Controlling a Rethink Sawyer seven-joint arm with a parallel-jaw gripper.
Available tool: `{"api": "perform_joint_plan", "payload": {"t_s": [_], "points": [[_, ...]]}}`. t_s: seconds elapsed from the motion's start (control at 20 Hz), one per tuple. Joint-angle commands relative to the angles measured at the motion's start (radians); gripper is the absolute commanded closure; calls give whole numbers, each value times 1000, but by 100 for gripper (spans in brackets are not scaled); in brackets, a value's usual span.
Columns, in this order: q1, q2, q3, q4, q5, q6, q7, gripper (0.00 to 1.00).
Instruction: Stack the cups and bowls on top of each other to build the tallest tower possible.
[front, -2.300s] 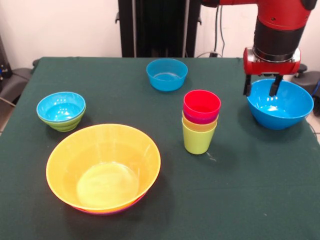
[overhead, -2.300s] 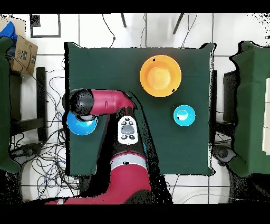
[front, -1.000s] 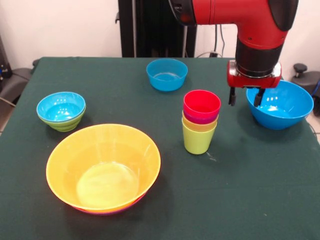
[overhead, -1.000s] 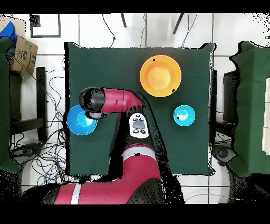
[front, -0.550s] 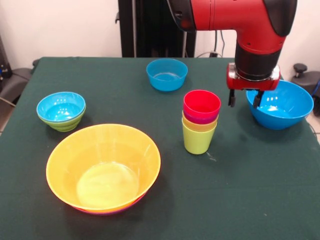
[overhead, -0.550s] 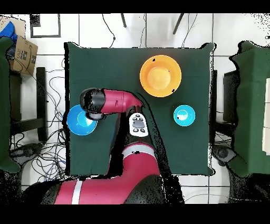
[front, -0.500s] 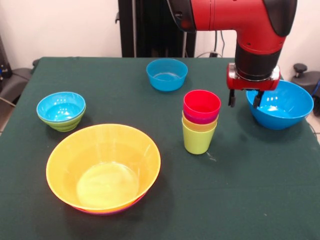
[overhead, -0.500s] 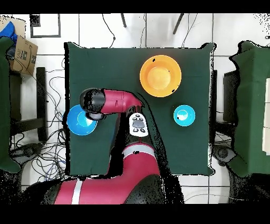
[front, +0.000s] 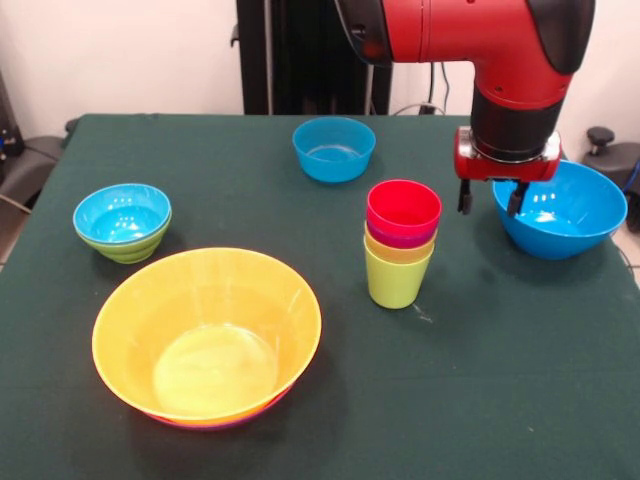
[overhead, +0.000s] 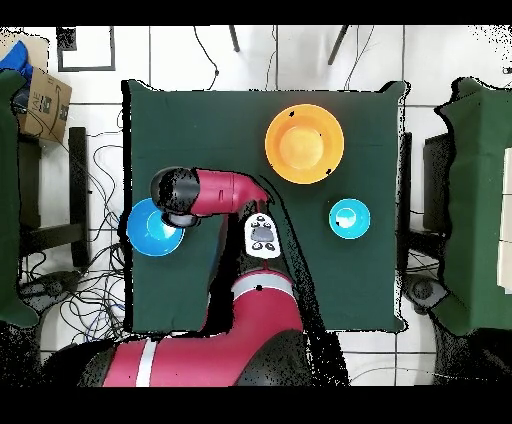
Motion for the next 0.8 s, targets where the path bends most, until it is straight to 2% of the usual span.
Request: {"api": "perform_joint_plan", "payload": {"t_s": [0.05,0.8], "points": [[-13,18,81,-35,-12,-72,55,0],[-14,15,83,-35,-13,-61,51,0]]}}
